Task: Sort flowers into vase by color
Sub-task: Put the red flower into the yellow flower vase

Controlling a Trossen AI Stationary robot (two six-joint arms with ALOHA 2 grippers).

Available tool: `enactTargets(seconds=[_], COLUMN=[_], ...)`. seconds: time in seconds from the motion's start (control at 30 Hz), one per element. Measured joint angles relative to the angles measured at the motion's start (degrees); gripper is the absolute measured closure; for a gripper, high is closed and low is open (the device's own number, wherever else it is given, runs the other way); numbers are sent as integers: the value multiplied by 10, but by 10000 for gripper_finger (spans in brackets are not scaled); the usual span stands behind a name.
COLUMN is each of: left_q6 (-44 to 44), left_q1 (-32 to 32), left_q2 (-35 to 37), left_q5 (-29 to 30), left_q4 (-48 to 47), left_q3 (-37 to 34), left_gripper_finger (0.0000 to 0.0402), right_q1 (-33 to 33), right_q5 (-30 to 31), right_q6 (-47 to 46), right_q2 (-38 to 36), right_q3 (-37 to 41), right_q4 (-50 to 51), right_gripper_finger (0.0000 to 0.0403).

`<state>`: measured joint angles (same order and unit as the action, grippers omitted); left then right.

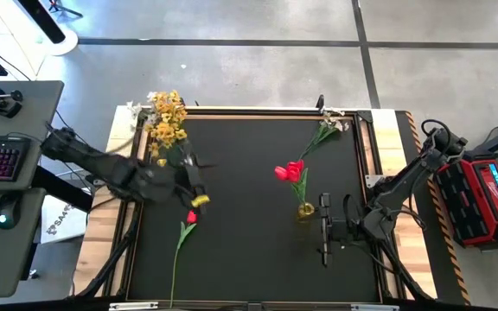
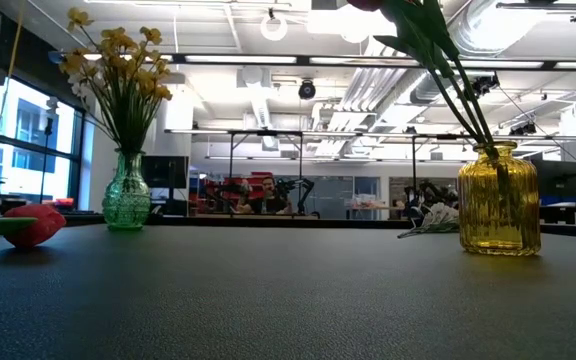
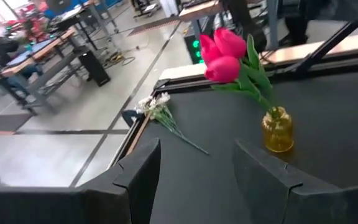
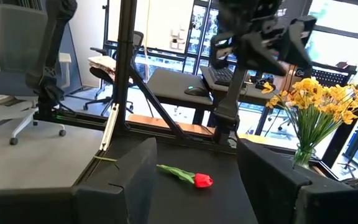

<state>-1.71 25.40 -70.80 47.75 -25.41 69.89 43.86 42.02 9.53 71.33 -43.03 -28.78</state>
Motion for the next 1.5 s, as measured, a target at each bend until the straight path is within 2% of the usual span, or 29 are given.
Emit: enactTargets(seconds=[0.17,0.33,0.47,0.57,0.63,0.73,0.9,0.97,1.0,1.1,1.2,1.3,1.4,1.5], left_q6=[29,66,90,102,93,59,-22,-35,-39,-58,-69,-45,10,80], left_q1=[30,45,41,32,26,17,5,13,21,63,112,165,215,257], left_q2=[-73,-137,-155,-151,-145,-145,-149,-150,-149,-147,-147,-147,-146,-126], left_q5=[60,91,113,107,83,40,-91,-105,-91,23,143,246,315,332], left_q4=[35,76,134,209,283,459,782,849,862,822,732,632,547,489], left_q3=[0,-10,-55,-103,-141,-208,-332,-366,-375,-372,-343,-310,-286,-279], left_gripper_finger=[218,218,218,218,218,218,218,218,218,223,232,237,238,238], right_q1=[-6,-24,-40,-52,-58,-71,-91,-97,-98,-102,-103,-103,-103,-103], right_q5=[-7,-58,-67,-67,-66,-40,-29,-37,-40,-48,-52,-56,-57,-57], right_q6=[-30,-33,-42,-45,-29,2,24,24,24,25,23,19,19,20], right_q2=[-1,-20,-45,-65,-77,-91,-99,-97,-95,-87,-85,-83,-83,-83], right_q3=[0,0,0,0,0,0,0,0,0,0,0,0,0,0], right_q4=[-28,-49,-43,-36,-40,-69,-72,-71,-71,-70,-70,-70,-71,-70], right_gripper_finger=[197,197,197,197,197,194,182,177,176,174,174,174,174,174])
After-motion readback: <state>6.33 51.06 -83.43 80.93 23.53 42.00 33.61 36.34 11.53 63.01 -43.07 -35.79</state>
